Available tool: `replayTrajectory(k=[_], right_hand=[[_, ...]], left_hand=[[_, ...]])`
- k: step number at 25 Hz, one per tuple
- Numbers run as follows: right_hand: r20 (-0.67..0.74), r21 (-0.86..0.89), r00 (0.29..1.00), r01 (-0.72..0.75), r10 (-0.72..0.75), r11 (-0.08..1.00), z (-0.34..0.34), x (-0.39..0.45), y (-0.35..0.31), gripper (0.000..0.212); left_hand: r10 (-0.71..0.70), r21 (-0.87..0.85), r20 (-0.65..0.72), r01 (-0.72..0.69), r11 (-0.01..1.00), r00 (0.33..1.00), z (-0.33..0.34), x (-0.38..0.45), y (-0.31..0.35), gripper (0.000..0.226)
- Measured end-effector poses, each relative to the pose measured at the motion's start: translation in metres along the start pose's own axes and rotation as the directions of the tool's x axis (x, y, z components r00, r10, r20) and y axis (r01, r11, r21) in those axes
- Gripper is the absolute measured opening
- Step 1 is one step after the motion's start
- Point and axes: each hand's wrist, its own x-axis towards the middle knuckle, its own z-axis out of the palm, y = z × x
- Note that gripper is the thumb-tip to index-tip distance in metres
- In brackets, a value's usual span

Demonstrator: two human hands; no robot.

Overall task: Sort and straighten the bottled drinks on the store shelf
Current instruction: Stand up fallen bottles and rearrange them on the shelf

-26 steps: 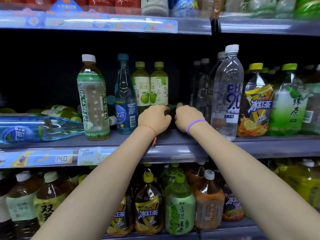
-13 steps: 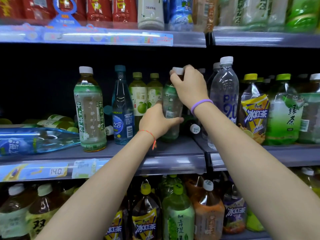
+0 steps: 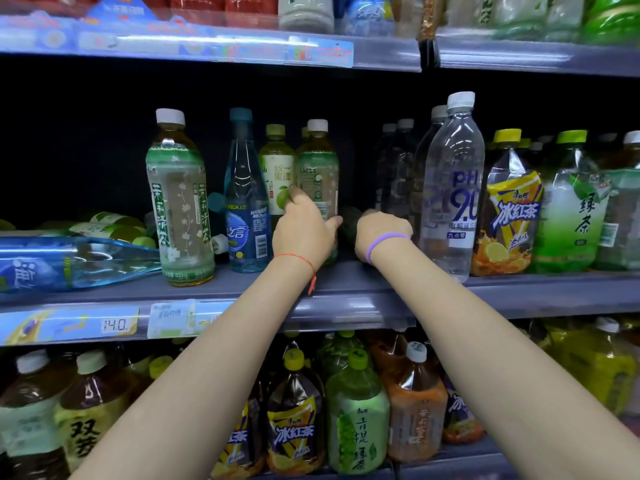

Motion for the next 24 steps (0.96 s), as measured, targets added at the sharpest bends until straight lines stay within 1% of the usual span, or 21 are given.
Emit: replayTrajectory(k=[2, 4, 5, 7, 9, 10, 11, 12, 13, 15, 16, 17, 19, 21, 23, 24], right_hand=[[-0.084, 0.051, 0.996, 0.033, -0.029, 0.998, 0.001, -0.005, 0.002, 0.045], [-0.209, 0.174, 0.978, 0.057, -0.020, 0.983, -0.013, -0.010, 0.006, 0.039], [-0.292, 0.254, 0.956, 0.078, -0.001, 0.964, -0.024, -0.012, 0.007, 0.036], [-0.473, 0.385, 0.879, 0.146, 0.059, 0.911, -0.048, -0.016, 0.006, 0.034], [-0.633, 0.434, 0.763, 0.210, 0.131, 0.876, -0.067, -0.017, 0.003, 0.040], [-0.685, 0.440, 0.710, 0.224, 0.163, 0.870, -0.074, -0.017, 0.002, 0.043], [-0.708, 0.455, 0.680, 0.235, 0.189, 0.859, -0.077, -0.014, -0.001, 0.047], [-0.700, 0.494, 0.682, 0.248, 0.212, 0.833, -0.080, -0.010, -0.002, 0.049], [-0.658, 0.572, 0.713, 0.262, 0.244, 0.777, -0.083, -0.005, -0.003, 0.050], [-0.538, 0.741, 0.793, 0.283, 0.286, 0.610, -0.085, 0.003, -0.005, 0.048], [-0.506, 0.779, 0.814, 0.288, 0.287, 0.558, -0.084, 0.005, -0.006, 0.047], [-0.493, 0.785, 0.826, 0.287, 0.273, 0.549, -0.080, 0.003, -0.008, 0.046], [-0.485, 0.745, 0.849, 0.274, 0.212, 0.608, -0.065, -0.009, -0.010, 0.051], [-0.440, 0.679, 0.883, 0.207, 0.165, 0.704, -0.043, -0.023, -0.006, 0.064], [-0.323, 0.598, 0.934, 0.076, 0.153, 0.798, -0.026, -0.033, -0.001, 0.074], [-0.261, 0.579, 0.953, 0.026, 0.155, 0.815, -0.020, -0.033, 0.001, 0.076]], left_hand=[[0.041, 0.001, -0.007, -0.041, 0.999, 0.999, -0.003, -0.003, -0.002, 0.082], [0.063, -0.026, 0.022, -0.063, 0.998, 0.998, -0.009, -0.007, -0.007, 0.074], [0.061, -0.045, 0.047, -0.059, 0.997, 0.997, -0.011, -0.008, -0.008, 0.071], [0.060, -0.070, 0.083, -0.054, 0.996, 0.995, -0.015, -0.012, -0.011, 0.064], [0.062, -0.085, 0.109, -0.053, 0.995, 0.992, -0.018, -0.016, -0.010, 0.058], [0.063, -0.084, 0.119, -0.054, 0.995, 0.991, -0.019, -0.018, -0.010, 0.055], [0.065, -0.079, 0.125, -0.055, 0.995, 0.990, -0.020, -0.018, -0.011, 0.054], [0.064, -0.076, 0.131, -0.054, 0.996, 0.989, -0.020, -0.018, -0.013, 0.052], [0.059, -0.077, 0.142, -0.049, 0.996, 0.988, -0.020, -0.018, -0.015, 0.052], [0.048, -0.082, 0.170, -0.034, 0.996, 0.984, -0.019, -0.016, -0.018, 0.051], [0.041, -0.091, 0.188, -0.025, 0.996, 0.981, -0.018, -0.015, -0.020, 0.050], [0.032, -0.105, 0.207, -0.010, 0.994, 0.978, -0.017, -0.014, -0.022, 0.049], [0.021, -0.121, 0.223, 0.007, 0.993, 0.975, -0.016, -0.014, -0.024, 0.049], [0.015, -0.114, 0.226, 0.011, 0.993, 0.974, -0.017, -0.014, -0.023, 0.049], [0.014, -0.097, 0.226, 0.009, 0.995, 0.974, -0.016, -0.014, -0.022, 0.049], [0.015, -0.095, 0.230, 0.007, 0.995, 0.973, -0.016, -0.013, -0.021, 0.050]])
